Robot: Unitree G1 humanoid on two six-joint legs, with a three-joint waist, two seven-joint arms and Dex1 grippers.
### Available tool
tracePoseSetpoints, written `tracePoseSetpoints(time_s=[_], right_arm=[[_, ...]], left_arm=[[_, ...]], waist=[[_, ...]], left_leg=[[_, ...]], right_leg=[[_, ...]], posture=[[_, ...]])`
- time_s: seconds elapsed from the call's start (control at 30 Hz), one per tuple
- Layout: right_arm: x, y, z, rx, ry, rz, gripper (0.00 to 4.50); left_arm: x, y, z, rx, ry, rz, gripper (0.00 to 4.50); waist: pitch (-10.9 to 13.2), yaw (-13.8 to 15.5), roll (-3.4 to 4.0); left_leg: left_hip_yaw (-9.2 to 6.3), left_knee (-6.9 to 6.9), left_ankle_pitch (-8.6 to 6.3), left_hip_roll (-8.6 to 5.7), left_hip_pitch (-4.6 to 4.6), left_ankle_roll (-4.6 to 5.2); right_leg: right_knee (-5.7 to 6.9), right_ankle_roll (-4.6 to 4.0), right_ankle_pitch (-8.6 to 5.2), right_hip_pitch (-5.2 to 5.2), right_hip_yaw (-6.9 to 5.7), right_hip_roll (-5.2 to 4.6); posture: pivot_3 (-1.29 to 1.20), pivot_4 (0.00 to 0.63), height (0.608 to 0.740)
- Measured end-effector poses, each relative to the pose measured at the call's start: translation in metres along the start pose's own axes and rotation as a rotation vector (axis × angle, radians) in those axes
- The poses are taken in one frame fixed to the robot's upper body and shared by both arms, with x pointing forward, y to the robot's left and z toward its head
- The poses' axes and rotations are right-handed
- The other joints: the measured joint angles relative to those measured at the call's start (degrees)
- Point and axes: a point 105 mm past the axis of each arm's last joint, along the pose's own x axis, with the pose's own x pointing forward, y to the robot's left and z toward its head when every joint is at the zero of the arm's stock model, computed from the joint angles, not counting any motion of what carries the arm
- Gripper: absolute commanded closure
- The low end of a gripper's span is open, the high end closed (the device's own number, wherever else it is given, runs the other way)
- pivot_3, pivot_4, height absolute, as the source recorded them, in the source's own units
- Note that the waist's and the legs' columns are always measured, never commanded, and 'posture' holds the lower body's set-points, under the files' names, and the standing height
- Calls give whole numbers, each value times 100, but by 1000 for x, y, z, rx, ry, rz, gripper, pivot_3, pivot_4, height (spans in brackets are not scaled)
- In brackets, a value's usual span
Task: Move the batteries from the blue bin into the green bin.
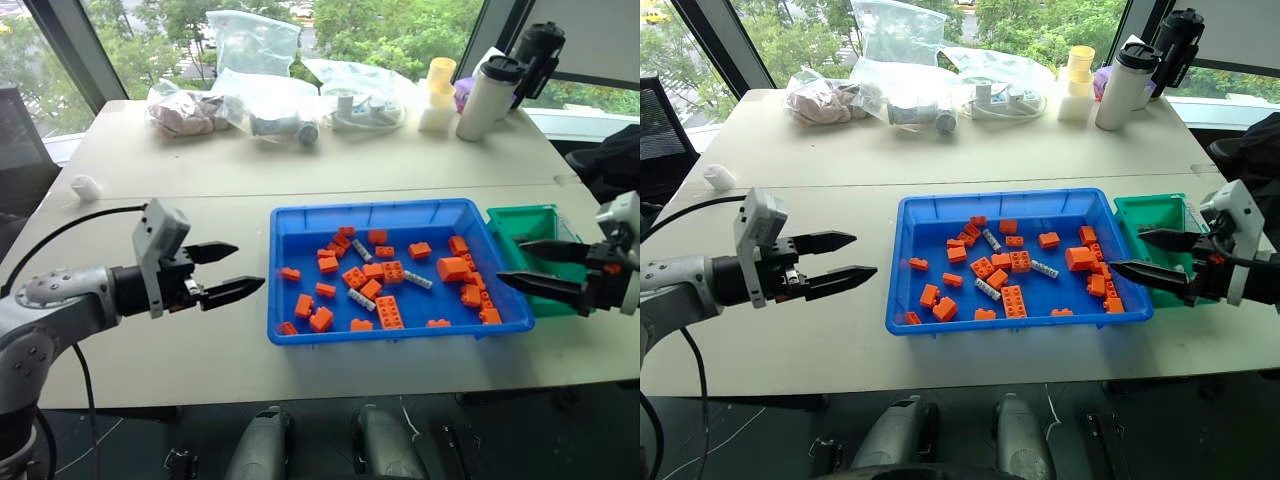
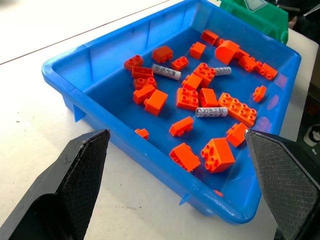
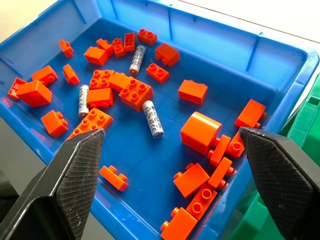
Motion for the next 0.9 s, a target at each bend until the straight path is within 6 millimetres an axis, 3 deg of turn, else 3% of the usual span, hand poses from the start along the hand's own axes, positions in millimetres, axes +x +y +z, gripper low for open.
tracePoseSetpoints(time_s=[0.47, 0.67, 0.9], right_arm=[[11, 1, 2, -45, -50, -40, 55], [16, 3, 13, -23, -75, -3, 55], [16, -1, 16, -14, -68, -13, 55]], left_arm=[[-1, 7, 3, 8, -12, 7, 0], [0, 10, 8, 50, -17, 11, 0], [0, 18, 2, 86, 40, 17, 0]], waist=[[-1, -1, 1], [-1, -3, 1], [0, 7, 0]], left_leg=[[0, 0, 0, -1, 0, 0], [0, 0, 0, 0, 0, 0], [0, 0, 0, -1, -1, 0]], right_leg=[[0, 0, 0, 0, 0, -1], [0, 0, 0, 0, 0, 0], [0, -1, 0, 0, 0, -1]], posture=[[0, 150, 740], [0, 150, 740], [0, 150, 740]])
